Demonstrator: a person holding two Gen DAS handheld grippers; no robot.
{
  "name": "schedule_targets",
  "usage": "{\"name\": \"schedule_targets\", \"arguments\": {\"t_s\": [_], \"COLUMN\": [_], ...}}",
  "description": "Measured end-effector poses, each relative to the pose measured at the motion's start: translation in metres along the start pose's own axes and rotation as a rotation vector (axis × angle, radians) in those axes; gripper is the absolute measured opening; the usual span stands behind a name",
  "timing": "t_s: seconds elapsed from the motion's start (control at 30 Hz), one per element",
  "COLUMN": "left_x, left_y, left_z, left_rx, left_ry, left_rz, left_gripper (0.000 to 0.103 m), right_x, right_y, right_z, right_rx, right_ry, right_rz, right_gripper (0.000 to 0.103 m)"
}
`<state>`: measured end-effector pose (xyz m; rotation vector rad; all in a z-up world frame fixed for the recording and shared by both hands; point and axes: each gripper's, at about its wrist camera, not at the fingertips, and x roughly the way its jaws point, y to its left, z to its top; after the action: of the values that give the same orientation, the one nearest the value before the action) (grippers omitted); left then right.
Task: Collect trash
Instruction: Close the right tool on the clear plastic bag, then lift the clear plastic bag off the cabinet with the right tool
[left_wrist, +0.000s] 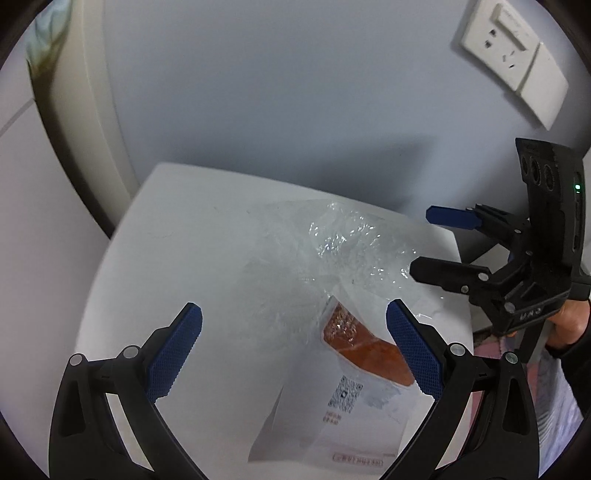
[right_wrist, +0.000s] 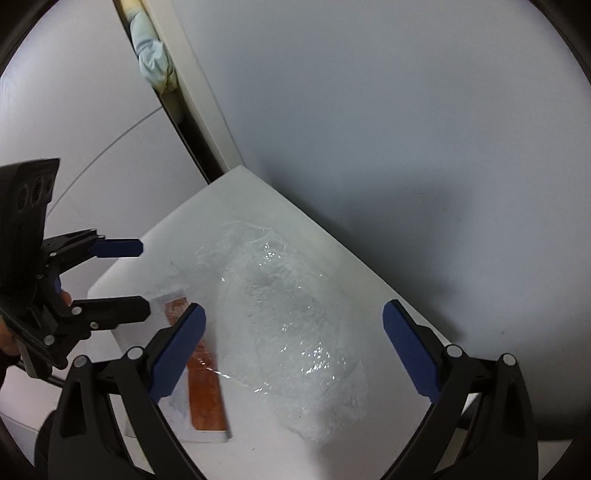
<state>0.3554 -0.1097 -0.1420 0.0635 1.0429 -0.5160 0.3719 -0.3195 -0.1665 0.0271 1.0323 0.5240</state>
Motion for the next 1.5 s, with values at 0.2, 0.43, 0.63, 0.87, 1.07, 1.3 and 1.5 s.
{"name": "schedule_targets", "arguments": {"t_s": [0.2, 0.43, 0.63, 0.87, 1.07, 1.3, 1.5], "left_x": [0.017, 0.028, 0.029, 0.024, 0.012, -0.003, -0.027], "left_y": [-0.002, 0.002, 0.002, -0.009, -0.012, -0.020, -0.019], "left_z": [0.001, 0.002, -0.001, -0.002, -0.001, 0.001, -0.003], "left_rx": [0.024, 0.003, 0.002, 0.036, 0.049, 0.061, 0.061], "left_ry": [0.008, 0.010, -0.009, -0.015, -0.082, -0.126, -0.138], "left_rz": [-0.039, -0.073, -0.067, -0.083, -0.073, -0.085, -0.096], "left_gripper": [0.097, 0.075, 0.057, 0.038, 0.008, 0.003, 0.003], "right_x": [0.016, 0.026, 0.027, 0.028, 0.022, 0.003, -0.016], "right_y": [-0.001, 0.002, 0.003, 0.003, 0.007, 0.017, 0.027], "right_z": [0.003, 0.005, 0.002, -0.001, -0.005, -0.007, -0.010], "right_rx": [-0.016, -0.012, -0.001, 0.005, 0.003, 0.004, 0.007], "right_ry": [0.018, 0.022, 0.015, 0.013, -0.008, -0.050, -0.072], "right_rz": [-0.004, -0.015, -0.047, -0.086, -0.100, -0.101, -0.101], "right_gripper": [0.094, 0.074, 0.055, 0.033, 0.014, 0.004, 0.004]}}
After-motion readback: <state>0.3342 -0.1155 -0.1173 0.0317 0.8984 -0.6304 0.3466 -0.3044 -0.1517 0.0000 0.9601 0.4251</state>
